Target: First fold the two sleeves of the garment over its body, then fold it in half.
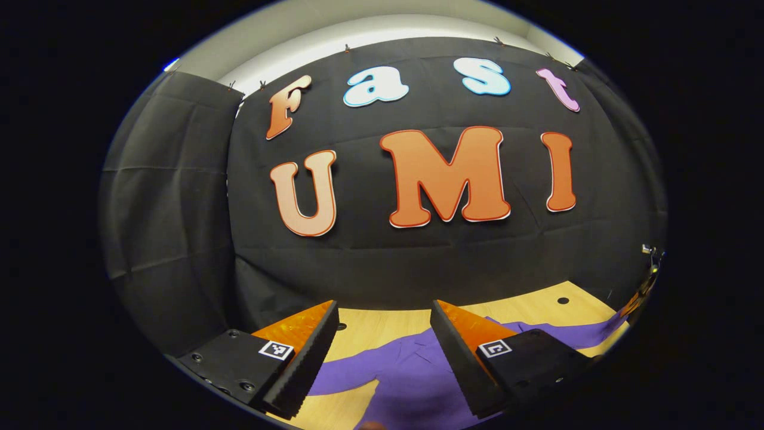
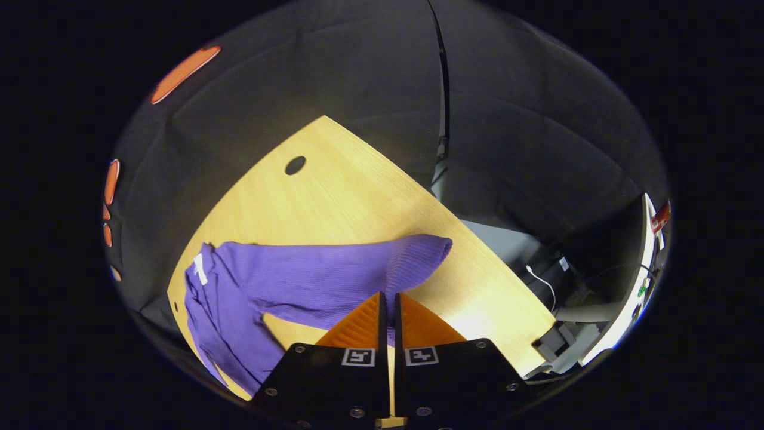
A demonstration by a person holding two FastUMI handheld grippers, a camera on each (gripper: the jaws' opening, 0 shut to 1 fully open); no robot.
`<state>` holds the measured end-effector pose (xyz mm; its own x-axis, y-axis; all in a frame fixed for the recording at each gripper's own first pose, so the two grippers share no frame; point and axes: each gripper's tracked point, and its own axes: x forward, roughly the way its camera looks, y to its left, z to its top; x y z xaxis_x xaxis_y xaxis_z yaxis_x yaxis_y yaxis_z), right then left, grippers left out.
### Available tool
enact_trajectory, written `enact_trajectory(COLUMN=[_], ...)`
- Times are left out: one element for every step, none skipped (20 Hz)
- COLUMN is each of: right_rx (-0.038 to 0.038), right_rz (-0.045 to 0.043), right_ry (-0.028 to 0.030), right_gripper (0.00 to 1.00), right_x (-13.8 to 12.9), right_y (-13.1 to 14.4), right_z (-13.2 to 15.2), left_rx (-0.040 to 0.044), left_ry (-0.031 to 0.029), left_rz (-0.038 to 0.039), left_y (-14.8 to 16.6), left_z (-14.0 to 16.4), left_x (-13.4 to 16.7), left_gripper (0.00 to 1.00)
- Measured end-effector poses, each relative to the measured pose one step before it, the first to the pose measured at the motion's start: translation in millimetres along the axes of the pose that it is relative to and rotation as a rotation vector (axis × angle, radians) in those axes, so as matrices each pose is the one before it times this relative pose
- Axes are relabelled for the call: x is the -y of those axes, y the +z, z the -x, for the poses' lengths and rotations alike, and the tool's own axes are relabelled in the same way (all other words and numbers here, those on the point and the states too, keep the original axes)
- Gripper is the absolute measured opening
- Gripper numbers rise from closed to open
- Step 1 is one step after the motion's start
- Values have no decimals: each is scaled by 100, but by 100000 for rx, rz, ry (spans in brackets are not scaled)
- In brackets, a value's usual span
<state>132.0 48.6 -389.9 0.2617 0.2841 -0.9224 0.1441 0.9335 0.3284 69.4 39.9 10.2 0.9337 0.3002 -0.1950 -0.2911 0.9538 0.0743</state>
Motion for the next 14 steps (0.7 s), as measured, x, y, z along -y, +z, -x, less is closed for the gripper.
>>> enact_trajectory(right_rx=[1443,1324,1407,896,953,883,796,357,332,373,-142,330,174,350], right_rz=[1295,1821,2202,2326,2118,2227,2526,2937,2806,2827,3277,3336,3344,3217], right_ry=[870,1207,1109,1367,1382,1693,1861,1733,1527,1559,1947,2297,2082,1945], right_gripper=[4,4,4,4,4,4,4,4,4,4,4,4,4,4], right_x=[-1318,-1228,-1454,-1519,-1673,-1746,-1889,-1760,-1973,-1846,-2039,-2099,-2081,-2134], right_y=[176,24,179,68,-12,3,27,-211,-29,-150,-59,-45,-89,183], right_z=[955,922,751,894,700,800,655,631,619,371,330,475,255,147], left_rx=[323,274,20,-517,-504,-613,-661,-544,-629,-219,-482,-404,-776,-347], left_ry=[-106,-257,72,28,450,420,600,654,613,879,720,1034,841,935], left_rz=[660,546,611,687,494,649,614,625,487,525,524,481,380,253], left_y=[94,-134,-68,-605,-311,-267,-373,-390,-290,-322,-256,-320,-262,-392], left_z=[-64,-152,-126,-169,-121,-56,-109,-112,-42,-92,-52,-30,-44,-90], left_x=[-1017,-722,-861,-972,-851,-943,-915,-980,-941,-982,-908,-1078,-1020,-856], left_gripper=[96,96,96,96,96,96,96,96,96,96,96,96,96,92])
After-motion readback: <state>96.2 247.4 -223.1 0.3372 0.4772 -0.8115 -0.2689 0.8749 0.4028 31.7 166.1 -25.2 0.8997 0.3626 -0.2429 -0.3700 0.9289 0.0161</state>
